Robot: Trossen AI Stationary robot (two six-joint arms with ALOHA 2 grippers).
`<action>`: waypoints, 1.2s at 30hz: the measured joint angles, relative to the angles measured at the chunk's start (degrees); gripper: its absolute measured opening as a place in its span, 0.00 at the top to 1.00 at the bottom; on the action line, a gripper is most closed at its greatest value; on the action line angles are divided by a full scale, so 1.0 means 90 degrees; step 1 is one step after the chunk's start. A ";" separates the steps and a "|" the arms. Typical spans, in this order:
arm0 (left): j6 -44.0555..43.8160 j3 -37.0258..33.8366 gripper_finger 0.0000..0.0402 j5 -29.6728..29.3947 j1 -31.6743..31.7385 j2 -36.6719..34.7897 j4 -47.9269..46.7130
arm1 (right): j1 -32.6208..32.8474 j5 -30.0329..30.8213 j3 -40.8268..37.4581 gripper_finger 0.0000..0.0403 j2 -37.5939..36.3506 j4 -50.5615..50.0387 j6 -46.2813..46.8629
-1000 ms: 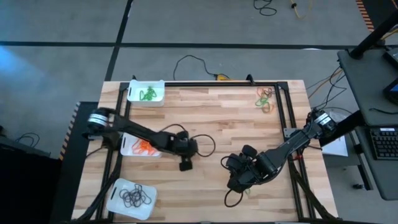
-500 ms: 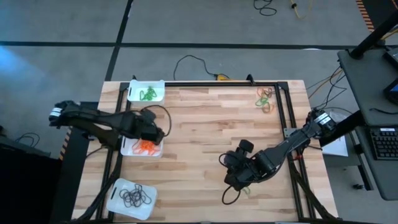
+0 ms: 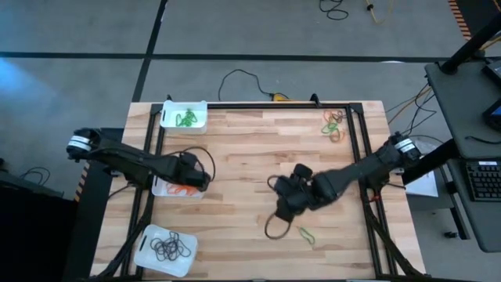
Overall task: Sort rubber bands into baskets
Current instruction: Put the orange rubber band into the middle white bin
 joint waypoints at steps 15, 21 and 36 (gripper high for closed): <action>0.1961 0.0532 0.61 0.0731 -0.0002 -0.0563 -0.0746 | -0.3092 -0.0379 -0.0068 0.46 -0.0288 -0.0716 0.0580; 0.2112 0.0736 0.40 0.0607 0.0098 -0.1470 -0.1017 | -0.4603 -0.0571 -0.0342 0.46 -0.0287 -0.1052 0.0354; 0.3729 0.1159 0.22 -0.0131 0.0012 -0.2186 -0.0437 | -0.6547 -0.1001 -0.2645 0.46 -0.0291 -0.0690 0.0064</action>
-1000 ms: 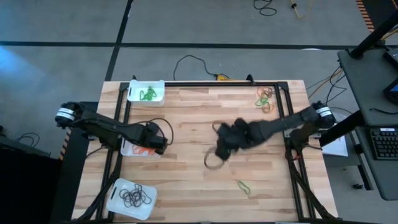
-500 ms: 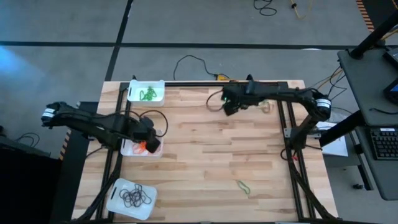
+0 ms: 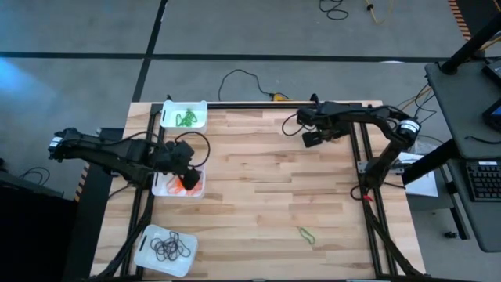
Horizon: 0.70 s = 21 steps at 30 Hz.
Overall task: Sort rubber bands into baskets
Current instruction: Put the orange rubber band into the middle white bin
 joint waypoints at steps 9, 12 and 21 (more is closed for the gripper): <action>-0.0220 -0.0067 0.24 0.0005 -0.0009 -0.0006 -0.0523 | -0.0657 0.0067 -0.0910 0.61 0.0000 0.0985 0.0002; -0.0286 -0.0077 0.24 -0.0057 -0.0007 -0.0044 -0.0633 | -0.0888 -0.0054 -0.1156 0.69 0.0000 0.1407 -0.0081; -0.0120 -0.0080 0.24 -0.0590 0.0074 -0.0413 -0.0824 | -0.1191 -0.0153 -0.1321 0.91 -0.0019 0.1937 -0.0290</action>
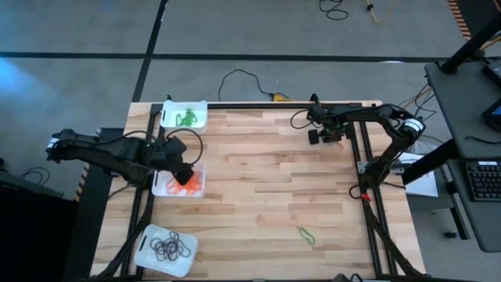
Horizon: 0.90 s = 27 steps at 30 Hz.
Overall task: Sort rubber bands into baskets
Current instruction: Put the orange rubber band into the middle white bin
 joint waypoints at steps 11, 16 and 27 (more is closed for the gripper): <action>0.0653 0.0000 0.24 -0.0083 0.0344 0.0101 0.0608 | 0.0090 0.0372 -0.0019 0.98 -0.0110 0.0053 -0.0150; 0.1377 0.0000 0.24 -0.0004 0.0572 0.0329 0.1407 | 0.0360 0.0461 -0.0019 0.98 -0.0424 0.0054 -0.0104; 0.1543 0.0257 0.24 0.0684 0.0703 0.0983 0.2065 | 0.0671 0.0668 -0.0012 0.98 -0.1314 0.0238 0.0181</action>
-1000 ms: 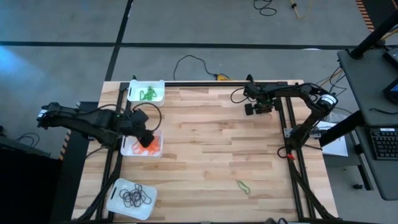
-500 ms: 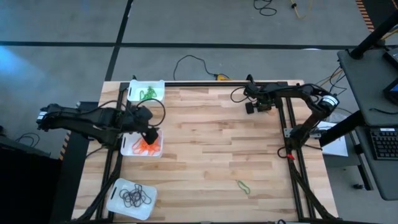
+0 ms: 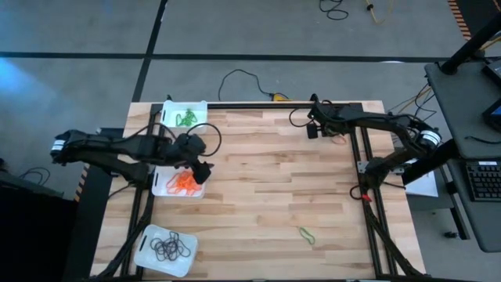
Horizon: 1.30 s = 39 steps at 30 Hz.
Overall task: Sort rubber bands into baskets
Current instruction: Put the orange rubber band into the middle white bin
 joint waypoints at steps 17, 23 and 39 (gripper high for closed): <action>-0.1202 0.2054 0.24 0.0085 -0.0142 0.1298 -0.2381 | -0.0182 -0.0003 -0.0350 0.67 0.0267 0.1157 -0.0493; -0.2016 0.2520 0.24 0.0095 -0.0507 0.1761 -0.2881 | -0.0375 0.0094 -0.0702 0.54 0.0252 0.0549 0.0249; -0.1818 0.3657 0.24 -0.0315 -0.0735 0.3065 -0.2976 | -0.0401 0.0029 -0.2098 0.96 0.0228 0.2130 0.0672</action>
